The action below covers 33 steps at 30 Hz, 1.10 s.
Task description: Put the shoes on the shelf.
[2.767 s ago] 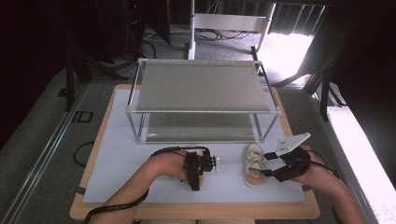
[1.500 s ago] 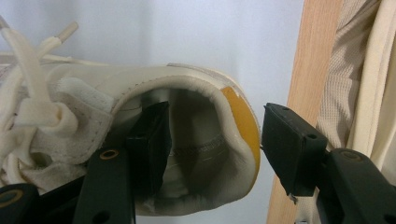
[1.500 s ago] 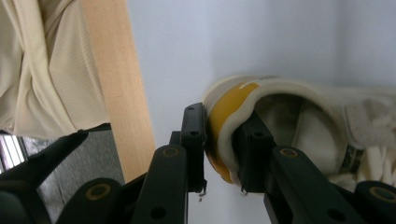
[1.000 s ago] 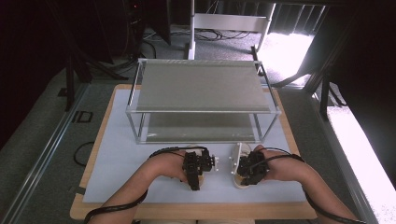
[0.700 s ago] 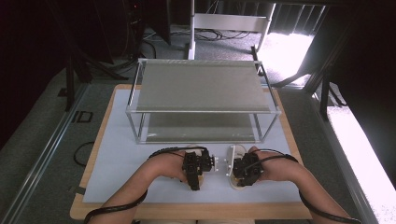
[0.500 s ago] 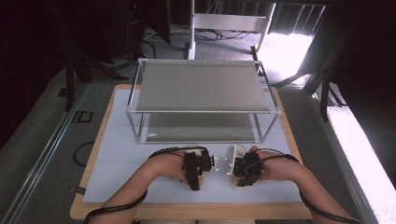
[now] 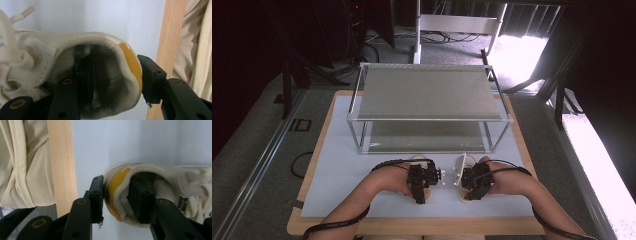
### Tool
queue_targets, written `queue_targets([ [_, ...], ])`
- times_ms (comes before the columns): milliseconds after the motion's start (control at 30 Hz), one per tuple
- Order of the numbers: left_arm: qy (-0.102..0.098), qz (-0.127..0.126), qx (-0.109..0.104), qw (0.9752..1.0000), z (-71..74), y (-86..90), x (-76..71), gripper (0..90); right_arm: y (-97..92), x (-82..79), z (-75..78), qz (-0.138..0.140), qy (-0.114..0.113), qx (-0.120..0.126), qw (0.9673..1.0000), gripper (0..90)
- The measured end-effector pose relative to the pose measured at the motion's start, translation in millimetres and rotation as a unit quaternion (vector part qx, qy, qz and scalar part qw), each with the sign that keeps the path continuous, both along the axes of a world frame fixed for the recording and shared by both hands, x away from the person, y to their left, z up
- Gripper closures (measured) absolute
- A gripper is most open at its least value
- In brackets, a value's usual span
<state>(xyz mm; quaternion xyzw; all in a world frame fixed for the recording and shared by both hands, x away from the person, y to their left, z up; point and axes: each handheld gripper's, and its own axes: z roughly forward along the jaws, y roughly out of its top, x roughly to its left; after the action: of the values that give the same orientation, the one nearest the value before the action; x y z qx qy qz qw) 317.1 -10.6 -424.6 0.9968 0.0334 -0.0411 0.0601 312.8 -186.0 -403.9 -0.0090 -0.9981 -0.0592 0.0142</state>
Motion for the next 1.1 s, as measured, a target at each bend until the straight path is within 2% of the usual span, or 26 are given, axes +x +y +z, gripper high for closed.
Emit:
queue_targets([
  [100,0.008,0.002,-0.009,0.9999,-1.7,1.0,0.6,52.6,-0.4,-0.1,-0.4,0.000,0.006,0.002,1.0000,70.0],
  [133,0.020,0.002,-0.019,0.9996,-3.8,1.9,1.5,54.9,-0.2,-0.7,-2.4,-0.001,0.010,-0.005,0.9999,70.9],
  [200,0.027,-0.004,-0.027,0.9993,-4.1,2.5,2.3,58.8,-0.1,-0.6,-5.4,0.001,0.011,-0.009,0.9999,70.9],
  [233,0.027,-0.004,-0.027,0.9993,-4.1,2.5,2.3,62.1,-0.1,-0.6,-5.4,0.001,0.011,-0.009,0.9999,70.9],
  [267,0.042,-0.005,-0.032,0.9986,-4.2,2.9,1.9,67.1,-0.5,0.5,-6.0,0.002,0.013,-0.007,0.9999,71.7],
  [300,0.042,-0.005,-0.032,0.9986,-4.2,2.9,1.9,69.6,-0.5,0.5,-6.0,0.002,0.013,-0.007,0.9999,71.7],
  [333,0.040,-0.012,-0.043,0.9982,-2.9,3.1,-1.2,75.2,-0.7,0.0,-5.7,0.001,0.014,-0.007,0.9999,73.0],
  [367,0.040,-0.012,-0.043,0.9982,-2.9,3.1,-1.2,75.6,-0.9,-0.2,-5.6,0.001,0.014,-0.005,0.9999,73.5],
  [400,0.029,-0.022,-0.042,0.9985,-1.4,2.4,-3.4,75.7,-0.9,-0.3,-4.9,0.006,0.011,-0.007,0.9999,73.6],
  [567,0.030,-0.024,-0.048,0.9981,-0.2,3.1,-3.3,76.6,-1.8,-1.5,-4.6,0.011,0.007,-0.009,0.9999,74.2],
  [667,0.012,-0.033,-0.065,0.9972,4.4,4.1,-0.9,77.1,-6.1,-1.0,0.1,0.008,-0.005,-0.006,0.9999,75.3],
  [800,-0.003,-0.041,-0.096,0.9946,10.5,4.5,1.7,77.2,-9.3,1.8,8.0,0.002,-0.018,0.003,0.9998,75.3],
  [900,-0.009,-0.043,-0.102,0.9939,13.6,3.5,3.5,77.0,-11.0,3.9,12.6,0.000,-0.028,0.008,0.9996,75.3],
  [967,-0.018,-0.047,-0.097,0.9939,13.8,2.6,4.1,77.1,-12.4,5.3,14.4,0.000,-0.027,0.011,0.9996,75.4],
  [1100,-0.019,-0.046,-0.096,0.9941,13.3,2.2,5.8,77.1,-14.7,6.9,14.9,-0.006,-0.031,0.012,0.9994,75.6],
])
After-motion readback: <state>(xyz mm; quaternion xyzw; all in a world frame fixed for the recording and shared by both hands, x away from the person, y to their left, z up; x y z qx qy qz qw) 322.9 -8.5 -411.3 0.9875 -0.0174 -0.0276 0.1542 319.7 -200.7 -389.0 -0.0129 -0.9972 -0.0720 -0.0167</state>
